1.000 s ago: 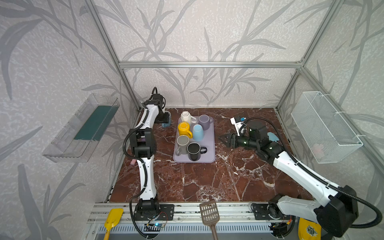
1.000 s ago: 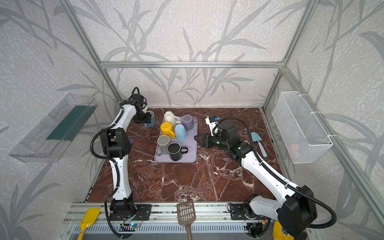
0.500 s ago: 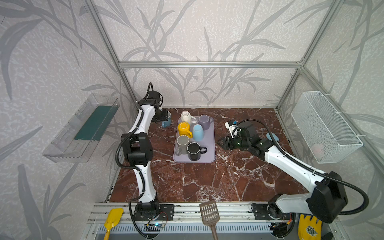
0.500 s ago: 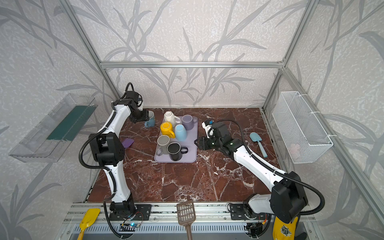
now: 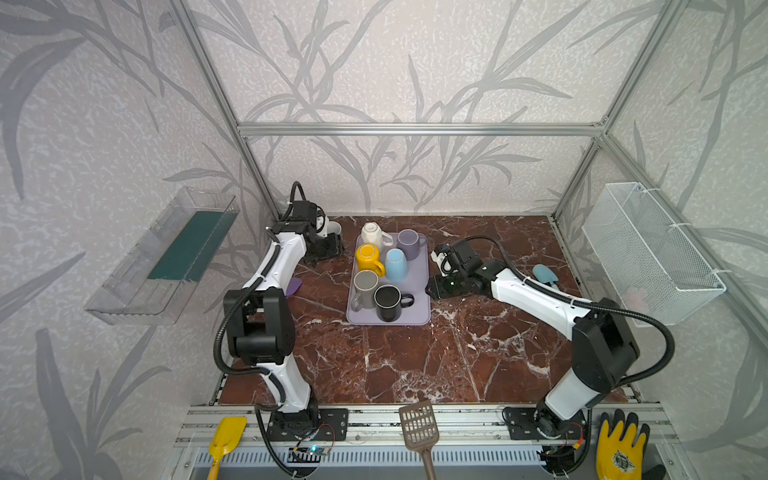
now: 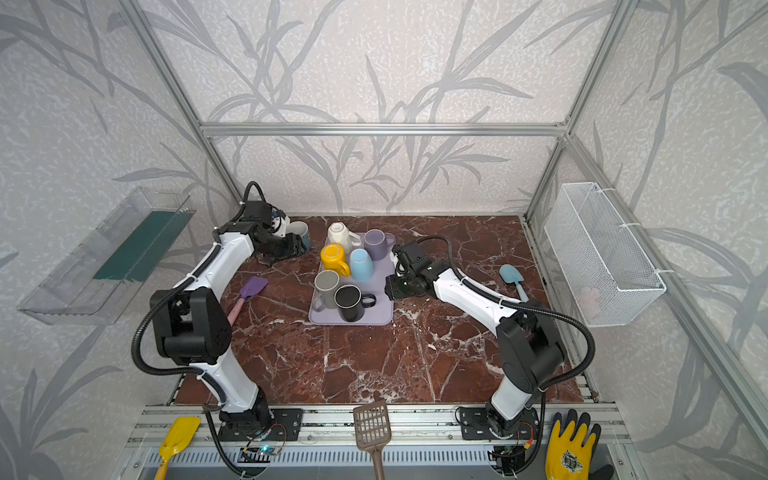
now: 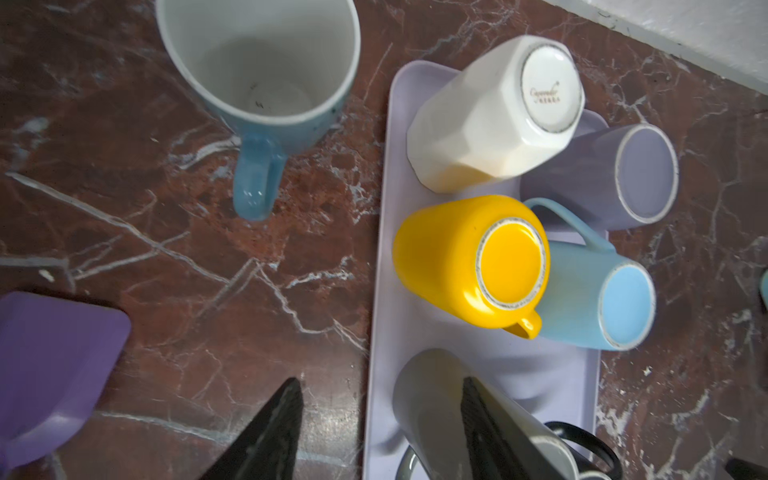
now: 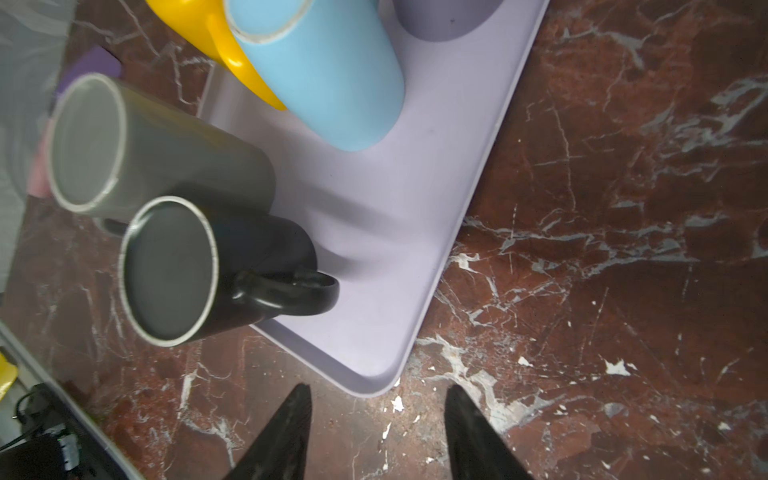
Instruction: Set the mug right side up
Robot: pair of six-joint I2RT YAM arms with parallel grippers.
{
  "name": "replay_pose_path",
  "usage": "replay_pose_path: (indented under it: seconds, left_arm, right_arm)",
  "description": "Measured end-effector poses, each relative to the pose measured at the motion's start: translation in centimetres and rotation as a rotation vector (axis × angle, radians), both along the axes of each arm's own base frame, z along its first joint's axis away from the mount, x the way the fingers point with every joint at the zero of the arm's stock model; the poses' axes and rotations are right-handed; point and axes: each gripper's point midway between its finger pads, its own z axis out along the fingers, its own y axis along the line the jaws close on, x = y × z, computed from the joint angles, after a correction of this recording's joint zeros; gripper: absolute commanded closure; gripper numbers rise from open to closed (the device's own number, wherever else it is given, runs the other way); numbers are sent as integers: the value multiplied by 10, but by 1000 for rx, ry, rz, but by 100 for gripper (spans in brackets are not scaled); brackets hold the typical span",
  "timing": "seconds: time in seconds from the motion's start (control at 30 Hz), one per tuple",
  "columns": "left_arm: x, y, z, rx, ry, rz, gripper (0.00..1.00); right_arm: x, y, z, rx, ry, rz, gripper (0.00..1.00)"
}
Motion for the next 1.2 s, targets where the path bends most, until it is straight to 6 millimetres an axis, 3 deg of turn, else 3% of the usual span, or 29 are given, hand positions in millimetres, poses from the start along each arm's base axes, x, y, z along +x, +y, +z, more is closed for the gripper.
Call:
replay_pose_path:
  seconds: [0.23,0.4,0.6,1.2]
  left_arm:
    - [-33,-18,17,-44,-62,-9,38]
    - [-46,-24,39,-45,-132,-21,38]
    - [-53,-23,44,-30,-153,-17,39]
    - [-57,-26,49,-12,-166,-24,40]
  right_arm:
    - [15,5,-38,-95,49,-16,60]
    - [19,1,-62,-156,82,-37,62]
    - [26,0,-81,-201,100,-52,69]
    - [17,2,-98,-216,134,-40,82]
